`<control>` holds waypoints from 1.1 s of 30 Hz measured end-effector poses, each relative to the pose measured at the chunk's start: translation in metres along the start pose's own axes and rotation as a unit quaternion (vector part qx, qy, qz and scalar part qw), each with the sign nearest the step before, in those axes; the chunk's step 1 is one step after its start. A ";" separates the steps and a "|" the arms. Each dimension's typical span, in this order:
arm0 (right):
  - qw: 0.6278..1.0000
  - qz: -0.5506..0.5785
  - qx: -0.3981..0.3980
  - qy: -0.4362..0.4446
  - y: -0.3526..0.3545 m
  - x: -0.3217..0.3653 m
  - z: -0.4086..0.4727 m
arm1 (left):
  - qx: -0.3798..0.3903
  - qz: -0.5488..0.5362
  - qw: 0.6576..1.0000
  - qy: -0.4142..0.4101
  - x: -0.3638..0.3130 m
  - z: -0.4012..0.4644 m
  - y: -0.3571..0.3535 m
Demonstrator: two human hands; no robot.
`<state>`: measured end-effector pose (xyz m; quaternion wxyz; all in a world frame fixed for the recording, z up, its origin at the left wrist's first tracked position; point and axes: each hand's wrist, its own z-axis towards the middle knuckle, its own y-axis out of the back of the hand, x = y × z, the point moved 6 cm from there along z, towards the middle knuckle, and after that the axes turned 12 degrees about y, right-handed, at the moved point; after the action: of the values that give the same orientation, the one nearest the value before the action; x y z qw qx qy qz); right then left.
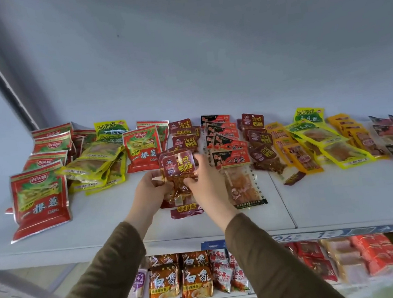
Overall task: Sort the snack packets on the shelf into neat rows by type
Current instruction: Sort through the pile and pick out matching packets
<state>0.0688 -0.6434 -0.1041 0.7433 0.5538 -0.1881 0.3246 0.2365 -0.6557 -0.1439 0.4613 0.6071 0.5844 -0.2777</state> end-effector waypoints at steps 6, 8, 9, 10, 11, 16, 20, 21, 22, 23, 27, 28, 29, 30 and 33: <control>0.999 -0.049 -0.007 -0.013 -0.012 -0.007 0.013 | -0.020 0.099 0.995 -0.015 -0.015 0.013 -0.003; 0.997 -0.076 -0.013 -0.010 -0.013 -0.007 0.016 | -0.042 0.116 0.992 -0.025 -0.018 0.016 -0.003; 0.995 -0.097 -0.015 -0.004 -0.013 -0.006 0.018 | -0.053 0.118 0.991 -0.028 -0.019 0.016 -0.003; 0.993 -0.120 -0.015 0.004 -0.013 -0.004 0.019 | -0.065 0.121 0.990 -0.030 -0.020 0.017 -0.002; 0.990 -0.141 -0.016 0.014 -0.012 -0.003 0.020 | -0.076 0.123 0.989 -0.034 -0.022 0.018 -0.002; 0.976 -0.206 -0.039 0.055 -0.006 0.008 0.023 | -0.136 0.119 0.980 -0.078 -0.027 0.020 0.001; 0.997 -0.048 -0.059 0.016 0.007 0.003 0.020 | -0.152 0.147 0.972 -0.107 -0.027 0.018 -0.001; 0.998 -0.006 -0.069 0.004 0.013 -0.001 0.019 | -0.163 0.165 0.965 -0.120 -0.029 0.018 -0.001; 0.996 0.030 -0.082 -0.004 0.022 -0.006 0.018 | -0.179 0.185 0.957 -0.137 -0.030 0.017 -0.001; 0.994 0.057 -0.097 -0.011 0.031 -0.012 0.017 | -0.190 0.195 0.949 -0.156 -0.033 0.016 -0.003; 0.975 0.161 -0.148 -0.039 0.074 -0.043 0.014 | -0.134 0.161 0.957 -0.202 -0.057 -0.002 -0.035; 0.971 0.174 -0.158 -0.048 0.085 -0.054 0.012 | -0.105 0.163 0.956 -0.222 -0.064 -0.008 -0.049; 0.968 0.179 -0.167 -0.059 0.096 -0.066 0.010 | -0.072 0.177 0.950 -0.247 -0.071 -0.017 -0.063; 0.966 0.175 -0.175 -0.069 0.107 -0.079 0.008 | -0.036 0.199 0.941 -0.270 -0.077 -0.026 -0.079; 0.961 0.155 -0.211 -0.091 0.142 -0.114 -0.003 | 0.025 0.290 0.902 -0.319 -0.088 -0.056 -0.126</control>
<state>-0.1115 -0.6473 -0.0786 0.7636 0.3755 -0.4031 0.3367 0.0890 -0.6601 -0.0734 0.6682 0.6395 0.1970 -0.3251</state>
